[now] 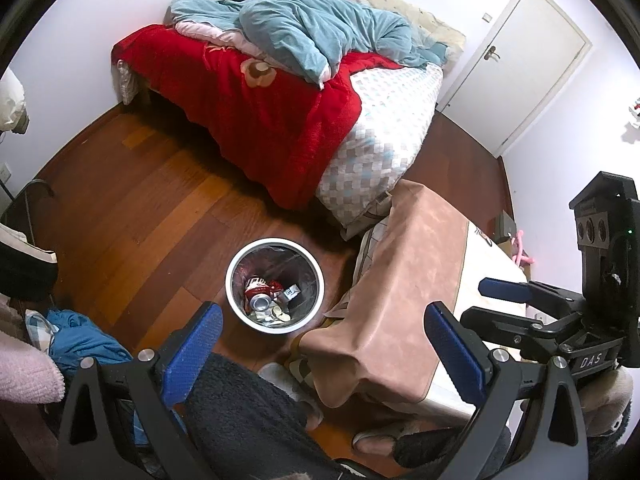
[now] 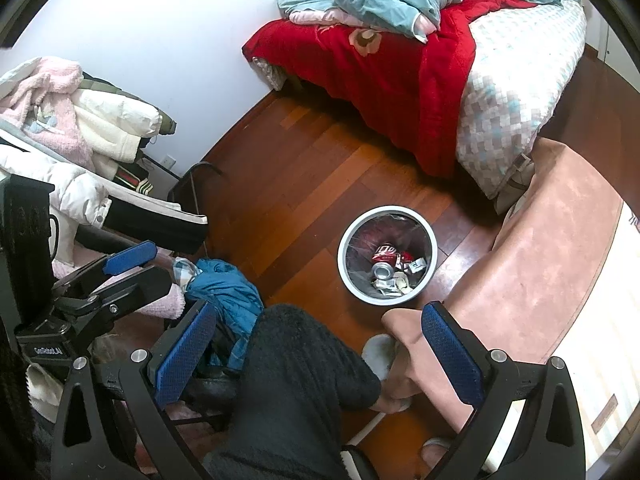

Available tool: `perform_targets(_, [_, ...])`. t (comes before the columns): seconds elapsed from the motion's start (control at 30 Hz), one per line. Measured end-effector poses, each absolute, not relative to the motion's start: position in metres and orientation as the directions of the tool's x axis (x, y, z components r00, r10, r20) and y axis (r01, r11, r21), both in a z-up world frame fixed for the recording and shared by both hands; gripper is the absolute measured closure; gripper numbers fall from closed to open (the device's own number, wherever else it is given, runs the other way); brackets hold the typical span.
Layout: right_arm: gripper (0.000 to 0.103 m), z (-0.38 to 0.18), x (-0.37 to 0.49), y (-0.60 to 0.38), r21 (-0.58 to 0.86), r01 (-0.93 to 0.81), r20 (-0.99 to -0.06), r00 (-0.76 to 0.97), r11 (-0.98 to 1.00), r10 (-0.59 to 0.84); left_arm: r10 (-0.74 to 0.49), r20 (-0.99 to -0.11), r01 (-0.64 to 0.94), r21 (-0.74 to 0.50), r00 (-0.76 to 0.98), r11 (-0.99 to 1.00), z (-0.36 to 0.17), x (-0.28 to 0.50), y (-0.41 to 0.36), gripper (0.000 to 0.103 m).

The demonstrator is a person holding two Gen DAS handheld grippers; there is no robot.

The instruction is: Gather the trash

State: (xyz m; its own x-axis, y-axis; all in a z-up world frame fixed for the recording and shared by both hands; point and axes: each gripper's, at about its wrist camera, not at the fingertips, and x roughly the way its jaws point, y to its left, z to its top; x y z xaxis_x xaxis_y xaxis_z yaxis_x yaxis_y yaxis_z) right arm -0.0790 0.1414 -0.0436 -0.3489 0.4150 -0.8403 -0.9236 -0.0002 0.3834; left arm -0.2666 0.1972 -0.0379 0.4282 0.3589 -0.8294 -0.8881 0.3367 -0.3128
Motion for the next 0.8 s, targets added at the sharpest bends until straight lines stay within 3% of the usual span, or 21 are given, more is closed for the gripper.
perform_targets(0.8, [0.0,-0.041,-0.072,0.129,0.377,-0.926,-0.847,-0.353,-0.018,0.397,0.338,-0.83,-0.875,-0.319,0.443,0.364,-0.039,-0.27,0.202,0.0])
